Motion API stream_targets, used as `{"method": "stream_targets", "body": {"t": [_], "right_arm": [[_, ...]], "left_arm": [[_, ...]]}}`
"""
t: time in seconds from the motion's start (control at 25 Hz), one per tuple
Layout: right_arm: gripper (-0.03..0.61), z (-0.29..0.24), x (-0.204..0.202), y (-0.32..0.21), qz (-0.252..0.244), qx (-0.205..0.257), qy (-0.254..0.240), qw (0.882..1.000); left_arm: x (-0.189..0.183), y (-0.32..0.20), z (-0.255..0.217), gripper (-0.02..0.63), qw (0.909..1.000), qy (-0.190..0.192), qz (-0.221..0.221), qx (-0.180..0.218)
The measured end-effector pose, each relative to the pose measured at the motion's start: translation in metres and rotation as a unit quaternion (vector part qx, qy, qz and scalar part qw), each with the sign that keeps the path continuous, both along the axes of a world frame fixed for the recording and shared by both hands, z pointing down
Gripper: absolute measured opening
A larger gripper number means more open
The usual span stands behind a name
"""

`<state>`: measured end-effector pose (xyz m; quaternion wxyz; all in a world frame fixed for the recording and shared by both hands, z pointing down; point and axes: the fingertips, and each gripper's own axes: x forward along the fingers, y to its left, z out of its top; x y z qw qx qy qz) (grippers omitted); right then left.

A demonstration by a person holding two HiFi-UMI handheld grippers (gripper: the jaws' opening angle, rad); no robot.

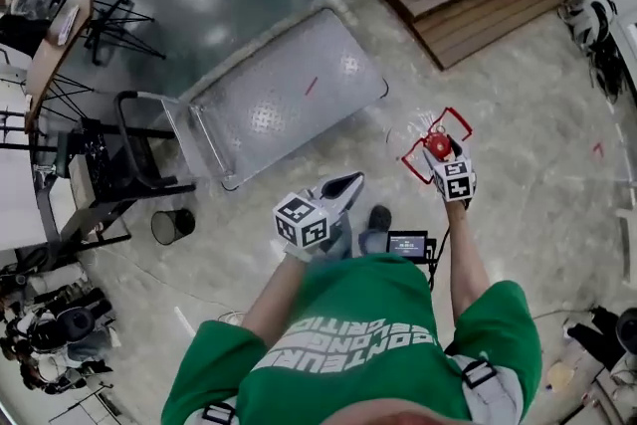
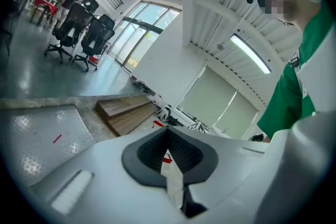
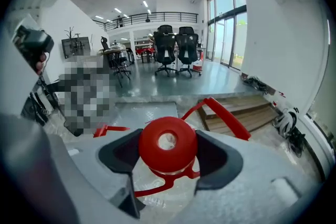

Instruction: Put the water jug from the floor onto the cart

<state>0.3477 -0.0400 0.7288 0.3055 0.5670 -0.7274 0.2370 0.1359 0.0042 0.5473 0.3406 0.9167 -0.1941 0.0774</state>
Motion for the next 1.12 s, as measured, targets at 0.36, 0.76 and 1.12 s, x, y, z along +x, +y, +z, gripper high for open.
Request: {"method": "stream_targets", "body": {"t": [0.36,0.76,1.12], "right_arm": [[0.296,-0.09,-0.015,-0.033,-0.067,0.075,-0.007,0.995],[0.296,-0.151,-0.044,-0.057,-0.105,0.124,-0.014,0.987],[0.296,-0.173,-0.079,-0.084,-0.104,0.128,-0.027,0.986]], "left_arm": [[-0.034,-0.006,-0.035,0.014,0.9945,0.023,-0.088,0.051],[-0.06,0.006,-0.035,0.014,0.9906,0.029,-0.125,0.049],[-0.097,-0.029,-0.044,0.014,0.9887,0.045,-0.131,0.056]]}}
